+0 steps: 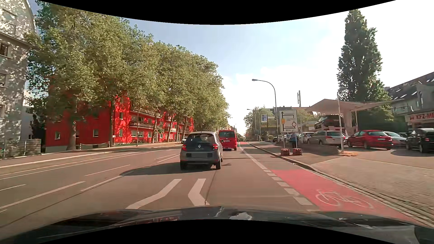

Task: Follow the waypoints while adhering to traffic rules and regulations

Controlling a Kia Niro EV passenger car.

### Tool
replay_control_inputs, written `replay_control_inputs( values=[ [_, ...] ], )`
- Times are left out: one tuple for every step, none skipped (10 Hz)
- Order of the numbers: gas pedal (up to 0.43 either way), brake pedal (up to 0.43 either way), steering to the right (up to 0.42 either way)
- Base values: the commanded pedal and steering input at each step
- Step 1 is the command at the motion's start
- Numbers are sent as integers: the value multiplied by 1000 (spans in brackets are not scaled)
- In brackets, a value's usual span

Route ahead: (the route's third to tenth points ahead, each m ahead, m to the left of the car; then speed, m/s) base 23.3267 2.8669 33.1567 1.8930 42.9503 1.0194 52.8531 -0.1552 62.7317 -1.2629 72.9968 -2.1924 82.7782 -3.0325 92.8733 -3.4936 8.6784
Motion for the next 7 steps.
replay_control_inputs(
  values=[
    [157, 0, -3],
    [157, 0, -3],
    [157, 0, -3],
    [157, 0, -3],
    [157, 0, -3],
    [157, 0, -1],
    [138, 0, 0]
  ],
)
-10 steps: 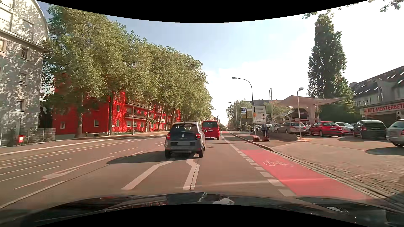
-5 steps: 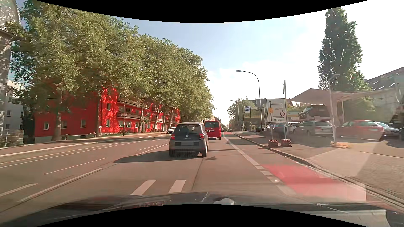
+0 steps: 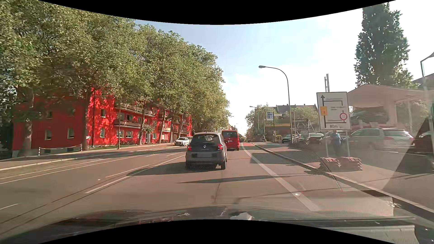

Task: Follow the waypoints while adhering to traffic rules and regulations

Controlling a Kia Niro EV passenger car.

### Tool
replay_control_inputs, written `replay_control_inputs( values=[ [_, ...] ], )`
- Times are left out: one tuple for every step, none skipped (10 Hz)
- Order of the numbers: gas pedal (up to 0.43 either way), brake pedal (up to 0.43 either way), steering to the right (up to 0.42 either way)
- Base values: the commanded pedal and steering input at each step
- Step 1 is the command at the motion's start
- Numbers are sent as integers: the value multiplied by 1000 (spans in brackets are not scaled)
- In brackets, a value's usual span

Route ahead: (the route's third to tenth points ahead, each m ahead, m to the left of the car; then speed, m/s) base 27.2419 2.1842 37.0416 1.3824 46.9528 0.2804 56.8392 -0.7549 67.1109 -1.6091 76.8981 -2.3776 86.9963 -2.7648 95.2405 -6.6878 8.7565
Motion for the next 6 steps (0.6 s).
replay_control_inputs(
  values=[
    [98, 0, 2],
    [28, 0, 3],
    [0, 0, 3],
    [0, 0, 4],
    [0, 0, 6],
    [0, 0, 8]
  ],
)
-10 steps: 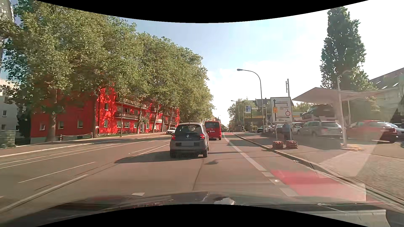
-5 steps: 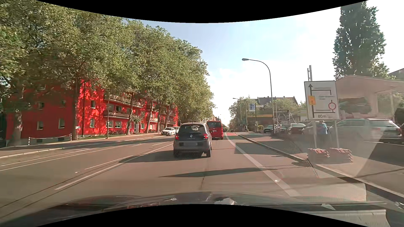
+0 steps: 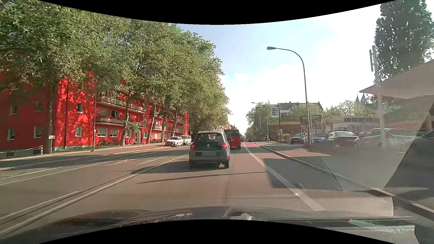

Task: Follow the waypoints while adhering to traffic rules and regulations

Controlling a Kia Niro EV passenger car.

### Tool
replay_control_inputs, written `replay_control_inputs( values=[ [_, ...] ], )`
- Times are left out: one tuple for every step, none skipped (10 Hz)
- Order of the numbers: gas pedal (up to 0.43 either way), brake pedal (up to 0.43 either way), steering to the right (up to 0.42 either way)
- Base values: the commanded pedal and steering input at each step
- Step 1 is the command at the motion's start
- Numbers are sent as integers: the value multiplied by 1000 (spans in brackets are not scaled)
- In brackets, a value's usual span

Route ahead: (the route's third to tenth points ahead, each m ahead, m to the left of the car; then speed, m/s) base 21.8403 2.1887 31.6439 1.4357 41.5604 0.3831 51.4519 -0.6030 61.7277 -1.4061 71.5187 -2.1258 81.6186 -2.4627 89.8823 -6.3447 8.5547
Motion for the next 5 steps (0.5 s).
replay_control_inputs(
  values=[
    [0, 0, 8],
    [0, 0, 8],
    [8, 0, 8],
    [8, 0, 8],
    [20, 0, 8]
  ],
)
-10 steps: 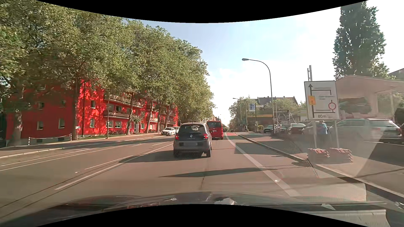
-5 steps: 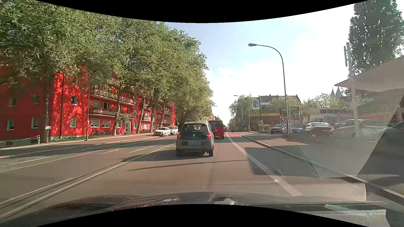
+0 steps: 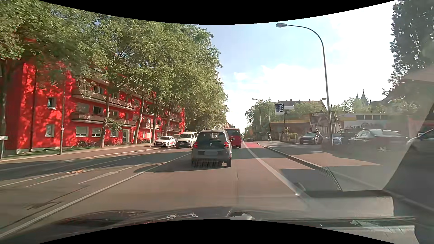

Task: Follow the waypoints while adhering to traffic rules and regulations

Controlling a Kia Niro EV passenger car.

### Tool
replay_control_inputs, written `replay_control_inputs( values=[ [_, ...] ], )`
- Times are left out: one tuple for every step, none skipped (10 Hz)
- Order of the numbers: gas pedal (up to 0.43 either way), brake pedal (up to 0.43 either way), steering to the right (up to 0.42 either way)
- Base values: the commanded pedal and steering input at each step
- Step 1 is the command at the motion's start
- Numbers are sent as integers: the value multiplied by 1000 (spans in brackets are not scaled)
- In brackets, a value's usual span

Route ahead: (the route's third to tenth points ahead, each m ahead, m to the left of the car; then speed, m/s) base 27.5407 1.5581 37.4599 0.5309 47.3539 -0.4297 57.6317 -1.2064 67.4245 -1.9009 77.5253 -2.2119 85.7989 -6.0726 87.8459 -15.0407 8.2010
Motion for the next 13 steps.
replay_control_inputs(
  values=[
    [39, 0, 9],
    [59, 0, 11],
    [59, 0, 14],
    [67, 0, 16],
    [87, 0, 16],
    [98, 0, 16],
    [110, 0, 16],
    [110, 0, 16],
    [118, 0, 16],
    [130, 0, 16],
    [130, 0, 17],
    [130, 0, 17],
    [130, 0, 17]
  ],
)
